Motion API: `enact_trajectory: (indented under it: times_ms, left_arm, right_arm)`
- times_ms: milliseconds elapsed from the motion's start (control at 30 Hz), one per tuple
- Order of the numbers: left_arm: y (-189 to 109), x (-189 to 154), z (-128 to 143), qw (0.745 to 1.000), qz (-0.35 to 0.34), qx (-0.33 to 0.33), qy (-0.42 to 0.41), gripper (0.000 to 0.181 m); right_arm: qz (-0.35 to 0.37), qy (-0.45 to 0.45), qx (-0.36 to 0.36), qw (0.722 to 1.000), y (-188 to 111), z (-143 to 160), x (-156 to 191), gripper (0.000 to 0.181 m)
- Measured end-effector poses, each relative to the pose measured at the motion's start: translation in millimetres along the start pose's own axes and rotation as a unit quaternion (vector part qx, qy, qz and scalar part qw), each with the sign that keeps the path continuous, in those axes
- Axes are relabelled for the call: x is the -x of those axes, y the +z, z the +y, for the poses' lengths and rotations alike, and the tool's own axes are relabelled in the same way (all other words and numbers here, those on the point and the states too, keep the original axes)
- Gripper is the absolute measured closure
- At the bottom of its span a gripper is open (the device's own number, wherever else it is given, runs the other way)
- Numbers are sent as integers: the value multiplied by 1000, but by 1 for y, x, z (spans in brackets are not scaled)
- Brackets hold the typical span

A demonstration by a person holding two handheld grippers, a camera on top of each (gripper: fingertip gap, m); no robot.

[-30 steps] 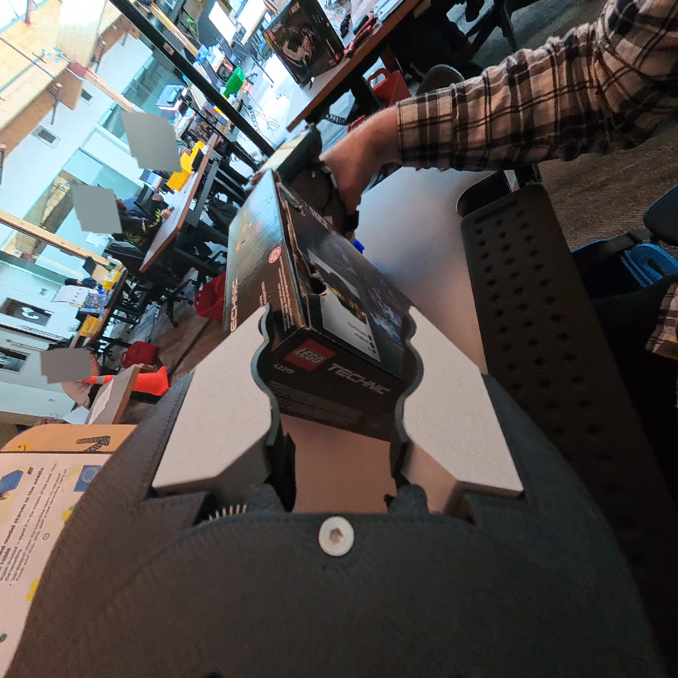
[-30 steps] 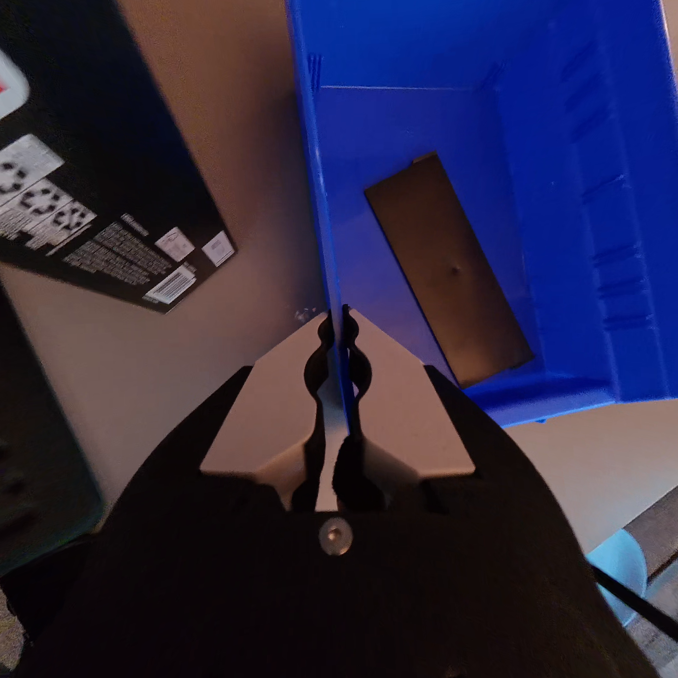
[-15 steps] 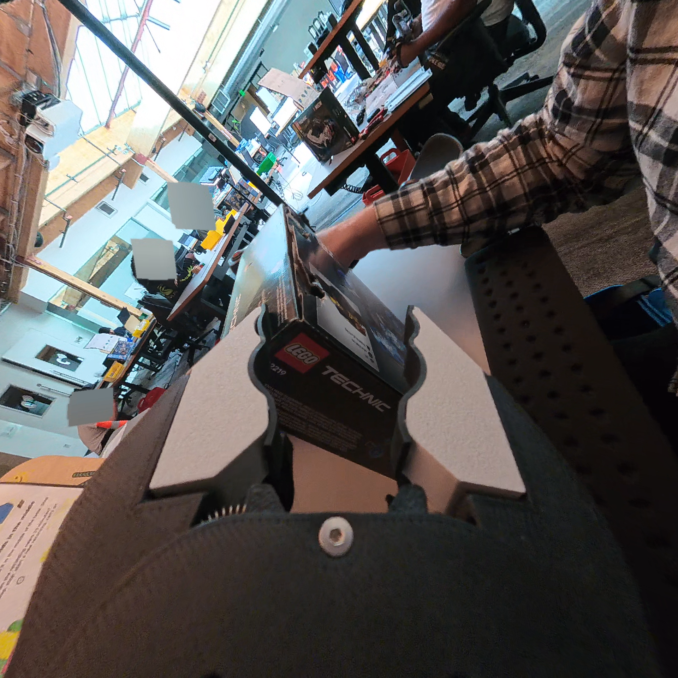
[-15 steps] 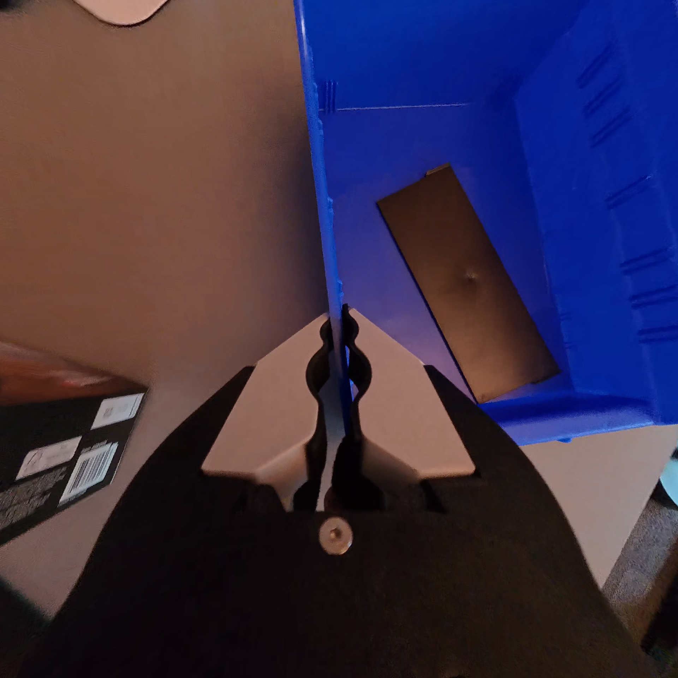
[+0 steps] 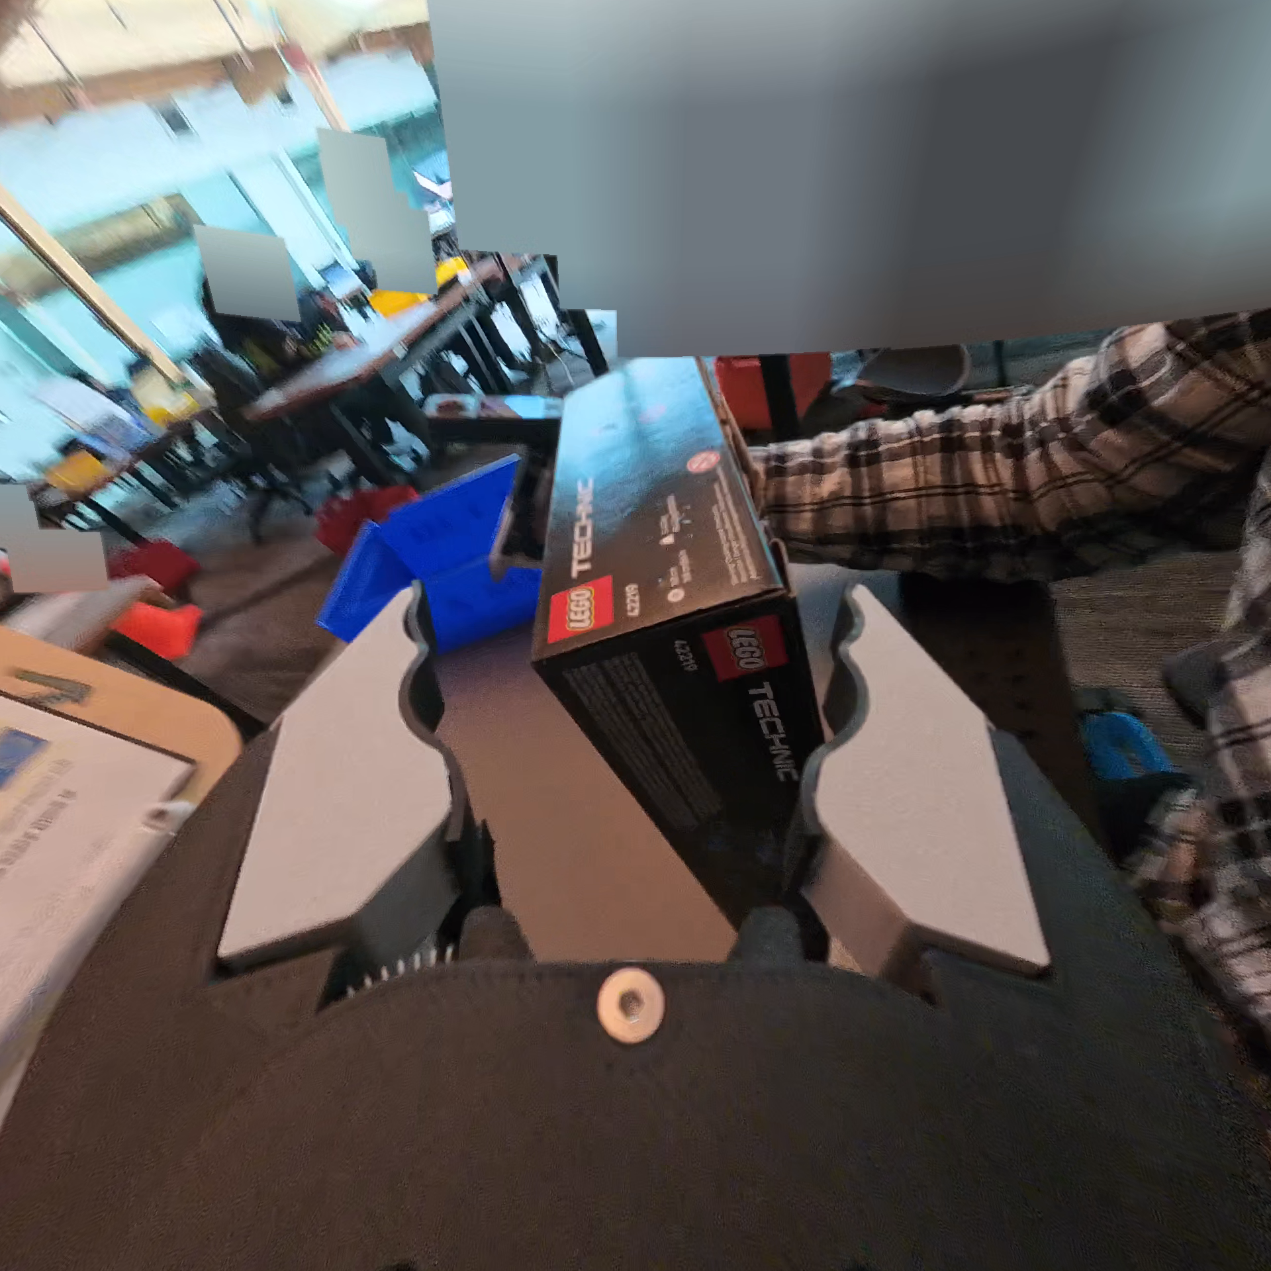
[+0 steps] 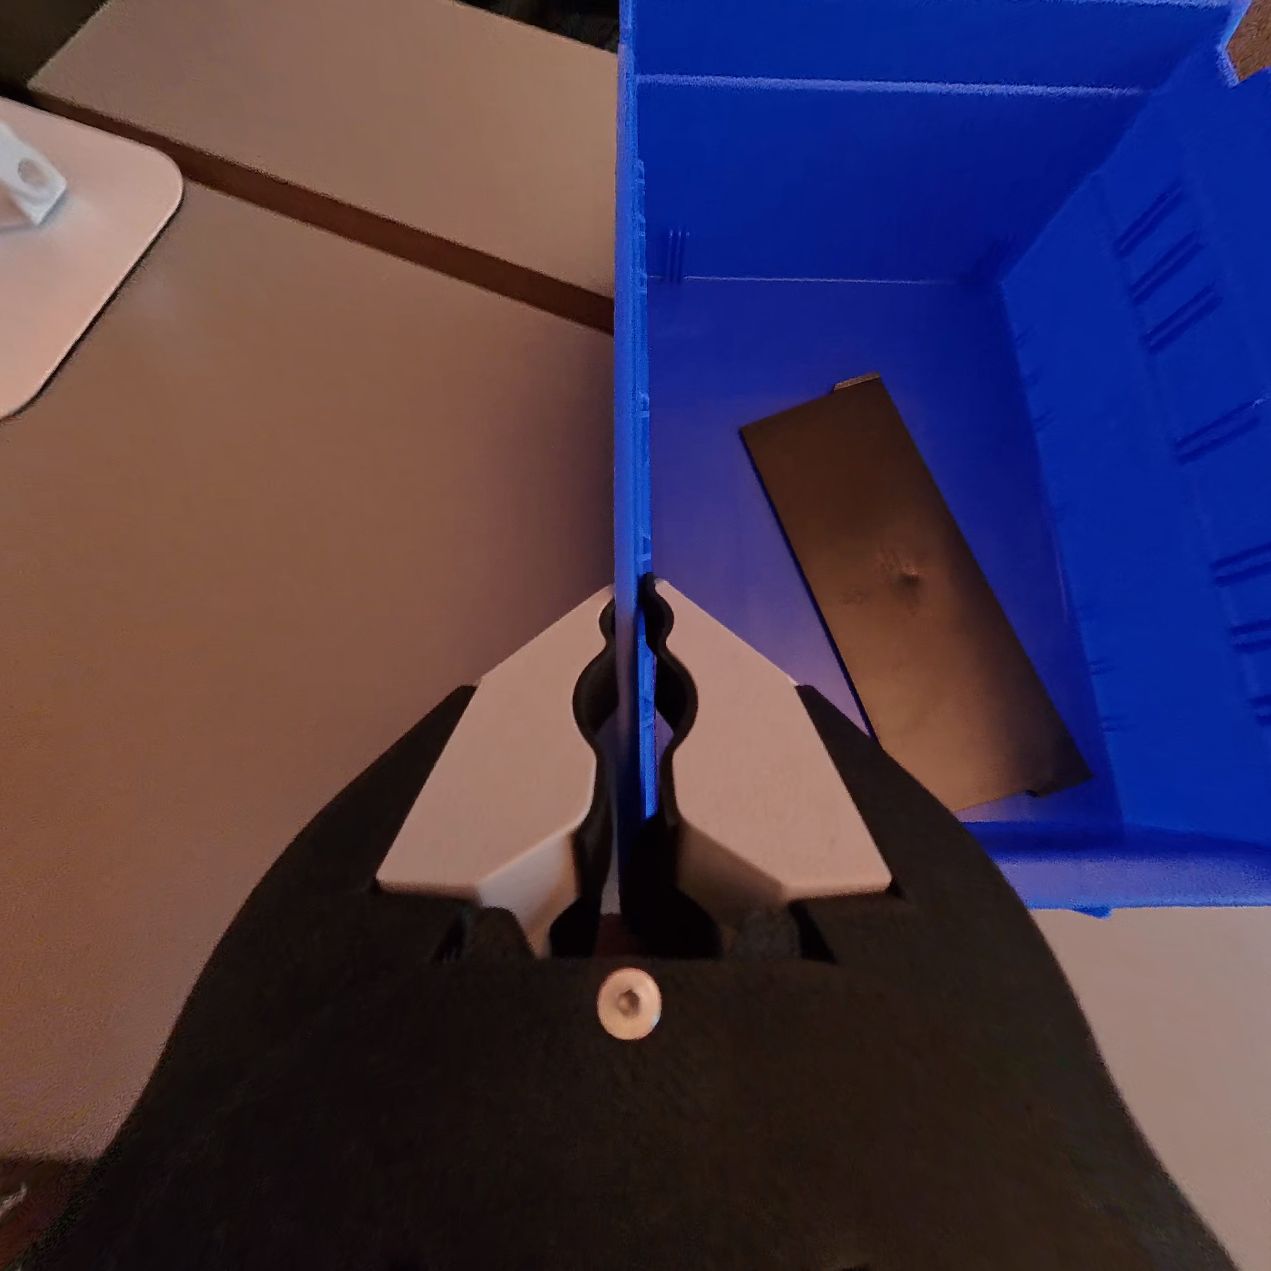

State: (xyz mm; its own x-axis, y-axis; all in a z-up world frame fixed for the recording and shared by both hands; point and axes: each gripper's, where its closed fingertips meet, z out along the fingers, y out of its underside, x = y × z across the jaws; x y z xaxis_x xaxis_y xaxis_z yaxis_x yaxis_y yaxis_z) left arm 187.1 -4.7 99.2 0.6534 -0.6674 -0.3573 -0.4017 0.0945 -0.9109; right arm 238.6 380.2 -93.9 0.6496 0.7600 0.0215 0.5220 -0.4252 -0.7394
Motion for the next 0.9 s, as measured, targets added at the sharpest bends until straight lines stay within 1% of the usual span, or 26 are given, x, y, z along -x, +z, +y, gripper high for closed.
enact_trajectory:
  times_ms: [67, 133, 200, 233, 300, 333, 367, 433, 500, 567, 633, 700, 733, 767, 833, 867, 900]
  left_arm:
    - [7, -2, 7, 999, 15, 14, -38, 65]
    - [14, -14, 11, 996, 48, 16, -78, 61]
    - [22, -18, 17, 994, 50, 17, -101, 57]
    - [26, -18, 23, 994, 44, 27, -102, 59]
    - [33, -20, 33, 992, 42, 41, -109, 74]
    - [36, -22, 35, 991, 46, 39, -117, 78]
    - [38, -23, 36, 991, 46, 34, -125, 78]
    - [41, -21, 37, 990, 38, 29, -131, 78]
    - [42, -22, 36, 991, 41, 26, -127, 78]
    - [43, -22, 36, 991, 41, 26, -126, 78]
    - [44, -20, 37, 990, 43, 25, -128, 78]
    - [43, -18, 38, 990, 47, 28, -131, 79]
    - [43, -18, 38, 990, 51, 28, -129, 79]
    - [42, -20, 38, 991, 55, 27, -122, 79]
    - [40, -21, 38, 991, 56, 33, -114, 79]
    - [40, -22, 38, 992, 56, 36, -111, 79]
    - [40, -23, 38, 992, 56, 36, -107, 79]
  right_arm:
    - [0, 21, -9, 1000, 8, -8, -1, 179]
    - [-7, 41, -18, 999, 14, -14, 0, 177]
    - [-18, 62, -30, 997, 21, -21, 3, 173]
    - [-19, 66, -34, 997, 23, -24, 3, 172]
    - [-39, 84, -42, 995, 27, -29, 5, 171]
    - [-65, 106, -49, 991, 29, -31, 10, 167]
    - [-98, 130, -54, 985, 30, -33, 15, 163]
    - [-176, 179, -61, 966, 25, -37, 25, 154]
    - [-237, 208, -85, 945, 11, -43, 32, 151]
    - [-254, 197, -96, 942, -3, -42, 36, 151]
    - [-258, 171, -102, 945, -22, -39, 39, 149]
    - [-241, 130, -110, 956, -44, -35, 37, 148]
    - [-210, 107, -118, 965, -54, -34, 28, 145]
    - [-166, 85, -135, 973, -64, -34, 13, 143]
    - [-54, 53, -159, 984, -80, -30, -31, 137]
    - [-11, 51, -157, 986, -82, -25, -54, 131]
    - [11, 60, -148, 987, -81, -17, -73, 132]
